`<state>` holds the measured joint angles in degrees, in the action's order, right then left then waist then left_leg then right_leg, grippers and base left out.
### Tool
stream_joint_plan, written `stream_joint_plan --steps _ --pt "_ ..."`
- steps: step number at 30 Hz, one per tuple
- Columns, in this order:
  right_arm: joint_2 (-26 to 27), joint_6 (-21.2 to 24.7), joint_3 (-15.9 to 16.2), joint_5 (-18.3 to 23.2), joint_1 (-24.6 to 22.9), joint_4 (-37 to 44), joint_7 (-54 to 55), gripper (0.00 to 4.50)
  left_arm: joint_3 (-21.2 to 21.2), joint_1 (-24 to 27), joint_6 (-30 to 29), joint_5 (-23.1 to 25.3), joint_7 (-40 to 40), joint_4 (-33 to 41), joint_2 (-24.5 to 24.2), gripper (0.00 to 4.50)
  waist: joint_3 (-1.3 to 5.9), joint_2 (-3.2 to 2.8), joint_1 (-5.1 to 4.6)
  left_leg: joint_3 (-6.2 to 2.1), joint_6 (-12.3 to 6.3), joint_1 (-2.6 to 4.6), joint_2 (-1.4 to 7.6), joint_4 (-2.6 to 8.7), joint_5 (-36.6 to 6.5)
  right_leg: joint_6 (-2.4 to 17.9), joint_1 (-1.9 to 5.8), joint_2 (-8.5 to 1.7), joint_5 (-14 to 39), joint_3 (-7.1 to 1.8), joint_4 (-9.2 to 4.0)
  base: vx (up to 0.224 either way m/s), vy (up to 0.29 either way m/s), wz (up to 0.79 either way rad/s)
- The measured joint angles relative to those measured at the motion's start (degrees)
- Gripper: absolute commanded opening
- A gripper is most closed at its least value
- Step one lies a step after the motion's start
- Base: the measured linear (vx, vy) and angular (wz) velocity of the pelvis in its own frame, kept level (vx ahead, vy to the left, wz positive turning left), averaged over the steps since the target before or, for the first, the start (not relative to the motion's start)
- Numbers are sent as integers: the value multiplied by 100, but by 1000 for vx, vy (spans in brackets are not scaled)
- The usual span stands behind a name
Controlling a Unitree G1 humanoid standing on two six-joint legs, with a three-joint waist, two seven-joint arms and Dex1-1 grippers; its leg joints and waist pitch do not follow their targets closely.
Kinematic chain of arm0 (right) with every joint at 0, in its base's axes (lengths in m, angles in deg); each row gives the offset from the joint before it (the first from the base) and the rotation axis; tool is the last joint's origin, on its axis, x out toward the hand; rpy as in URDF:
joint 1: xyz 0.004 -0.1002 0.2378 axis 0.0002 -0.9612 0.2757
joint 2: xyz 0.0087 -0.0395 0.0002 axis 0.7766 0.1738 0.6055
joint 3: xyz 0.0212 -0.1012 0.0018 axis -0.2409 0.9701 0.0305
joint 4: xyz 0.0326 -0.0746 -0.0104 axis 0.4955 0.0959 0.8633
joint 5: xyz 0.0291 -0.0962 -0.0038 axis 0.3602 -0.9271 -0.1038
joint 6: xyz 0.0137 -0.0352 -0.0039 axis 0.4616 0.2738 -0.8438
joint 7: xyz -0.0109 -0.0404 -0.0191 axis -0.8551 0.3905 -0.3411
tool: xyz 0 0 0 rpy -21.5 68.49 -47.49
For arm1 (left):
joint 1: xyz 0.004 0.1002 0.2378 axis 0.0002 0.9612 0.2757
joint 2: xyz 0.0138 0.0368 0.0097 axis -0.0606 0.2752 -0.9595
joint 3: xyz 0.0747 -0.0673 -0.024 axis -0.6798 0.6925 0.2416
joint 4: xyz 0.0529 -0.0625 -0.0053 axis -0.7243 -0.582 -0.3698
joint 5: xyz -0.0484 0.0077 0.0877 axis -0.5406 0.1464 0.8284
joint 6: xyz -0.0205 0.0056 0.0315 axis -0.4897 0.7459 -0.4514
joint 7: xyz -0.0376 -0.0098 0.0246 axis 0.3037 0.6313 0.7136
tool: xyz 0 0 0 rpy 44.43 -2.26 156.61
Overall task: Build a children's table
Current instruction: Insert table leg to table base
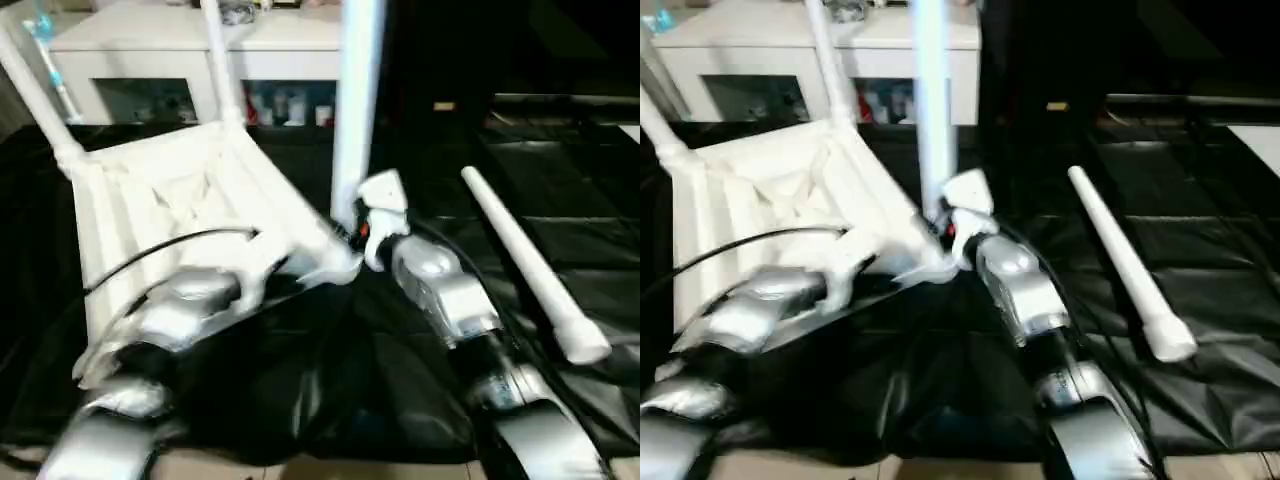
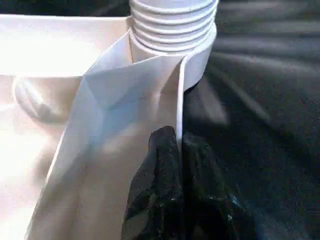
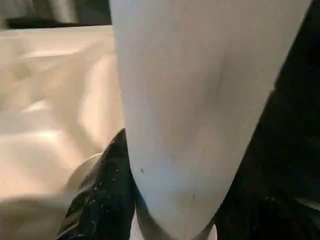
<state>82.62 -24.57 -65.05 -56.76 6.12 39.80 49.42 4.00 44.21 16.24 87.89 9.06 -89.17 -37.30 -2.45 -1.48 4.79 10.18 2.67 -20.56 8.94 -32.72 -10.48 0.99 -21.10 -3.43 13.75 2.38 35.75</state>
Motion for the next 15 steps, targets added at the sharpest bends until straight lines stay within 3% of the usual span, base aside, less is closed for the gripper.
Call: stream_joint_plan --steps 3,6,15 --pt "55 -197 -313 10 253 -445 683 182 158 -396 -46 -19 676 -554 533 0 3 2 49 19 -21 -13 0 17 -10 -18 15 -6 -17 -2 -63 0 0 0" --pt "174 -426 -463 9 462 -768 1196 182 295 -672 -33 -58 1099 -933 771 0 7 6 51 19 -70 -49 0 12 -8 -25 -5 -7 -21 5 -76 0 0 0" --pt "308 -822 -655 -88 764 -1402 1409 182 474 -944 127 -80 1303 -1442 839 0 0 31 28 20 -88 -49 2 2 -17 -28 -8 -8 -23 7 -75 0 0 0"
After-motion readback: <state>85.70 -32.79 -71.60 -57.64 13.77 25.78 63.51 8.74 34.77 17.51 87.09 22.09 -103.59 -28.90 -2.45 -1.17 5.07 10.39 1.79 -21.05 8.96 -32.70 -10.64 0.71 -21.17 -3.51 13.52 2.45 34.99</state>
